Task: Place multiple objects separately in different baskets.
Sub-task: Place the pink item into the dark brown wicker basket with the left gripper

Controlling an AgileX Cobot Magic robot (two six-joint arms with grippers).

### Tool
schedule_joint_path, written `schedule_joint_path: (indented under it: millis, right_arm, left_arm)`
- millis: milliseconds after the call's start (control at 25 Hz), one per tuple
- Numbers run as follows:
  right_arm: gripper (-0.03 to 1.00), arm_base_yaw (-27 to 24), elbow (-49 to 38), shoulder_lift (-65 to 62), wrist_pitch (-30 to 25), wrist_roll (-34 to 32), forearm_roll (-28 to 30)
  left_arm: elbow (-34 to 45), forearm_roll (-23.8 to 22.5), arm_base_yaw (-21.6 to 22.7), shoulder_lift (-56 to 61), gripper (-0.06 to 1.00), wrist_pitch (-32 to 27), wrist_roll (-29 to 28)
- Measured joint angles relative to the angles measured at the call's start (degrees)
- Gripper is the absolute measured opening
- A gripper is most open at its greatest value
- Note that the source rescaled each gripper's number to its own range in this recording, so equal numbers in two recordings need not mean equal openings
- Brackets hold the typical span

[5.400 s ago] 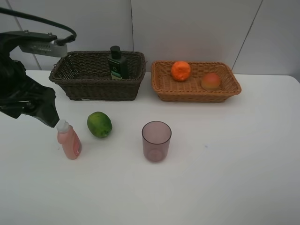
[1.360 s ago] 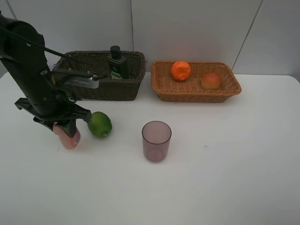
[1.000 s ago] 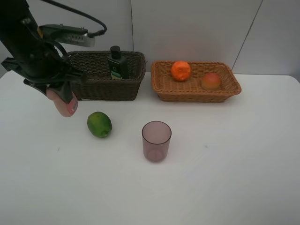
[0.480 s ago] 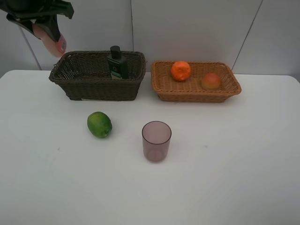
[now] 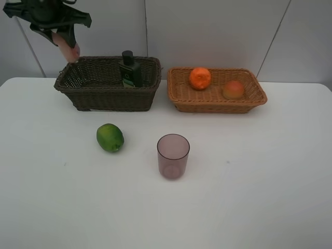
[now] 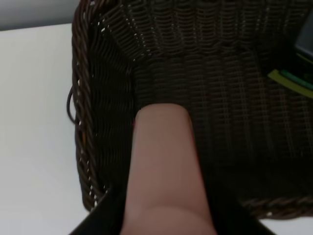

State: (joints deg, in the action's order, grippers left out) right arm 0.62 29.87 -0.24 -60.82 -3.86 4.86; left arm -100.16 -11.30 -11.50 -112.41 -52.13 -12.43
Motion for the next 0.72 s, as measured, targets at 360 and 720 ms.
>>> schedule_joint_path:
  millis: [360, 720]
  right_arm:
    - [0.86, 0.0, 0.0, 0.0, 0.0, 0.0, 0.0]
    - [0.86, 0.0, 0.0, 0.0, 0.0, 0.0, 0.0]
  left_arm:
    - [-5.3, -0.4, 0.0, -11.1, 0.36, 5.7, 0.0]
    - [-6.5, -0.4, 0.0, -17.0, 0.36, 9.9, 0.0]
